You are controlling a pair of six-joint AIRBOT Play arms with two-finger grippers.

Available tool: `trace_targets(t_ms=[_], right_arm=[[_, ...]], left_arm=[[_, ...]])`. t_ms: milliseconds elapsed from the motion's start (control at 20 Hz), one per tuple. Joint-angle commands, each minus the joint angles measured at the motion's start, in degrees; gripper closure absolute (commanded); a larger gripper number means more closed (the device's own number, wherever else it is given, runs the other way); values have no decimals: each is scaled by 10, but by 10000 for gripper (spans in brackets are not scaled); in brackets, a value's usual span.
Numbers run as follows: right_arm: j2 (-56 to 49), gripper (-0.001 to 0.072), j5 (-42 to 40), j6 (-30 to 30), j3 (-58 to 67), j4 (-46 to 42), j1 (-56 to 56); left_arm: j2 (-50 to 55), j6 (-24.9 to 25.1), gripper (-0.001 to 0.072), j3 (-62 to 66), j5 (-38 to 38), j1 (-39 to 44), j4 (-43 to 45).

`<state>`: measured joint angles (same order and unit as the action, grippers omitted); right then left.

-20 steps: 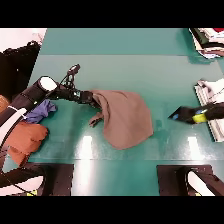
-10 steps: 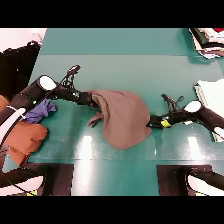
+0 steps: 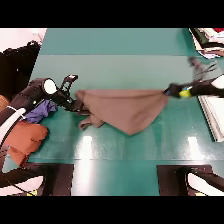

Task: Fold the shirts.

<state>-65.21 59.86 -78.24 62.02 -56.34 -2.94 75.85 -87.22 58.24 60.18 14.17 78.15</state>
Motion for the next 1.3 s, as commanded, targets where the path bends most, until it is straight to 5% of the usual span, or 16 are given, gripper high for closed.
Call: trace_targets(t_ms=[0, 200, 750, 1050, 1250], right_arm=[[69, 699, 30, 22, 83, -9, 73], [121, 699, 63, 39, 160, -9, 117], [146, 699, 81, 44, 377, -56, 123], [142, 699, 138, 42, 494, -119, 123], [92, 699, 257, -12, 567, -174, 123]], left_arm=[[-14, -47, 679, 7, -15, 0, 59], [-96, -90, 678, 73, -50, 0, 130], [-263, -53, 678, 445, -50, 0, 166], [-263, -53, 678, 597, 42, 0, 157], [-260, -31, 678, 599, 144, 0, 133]])
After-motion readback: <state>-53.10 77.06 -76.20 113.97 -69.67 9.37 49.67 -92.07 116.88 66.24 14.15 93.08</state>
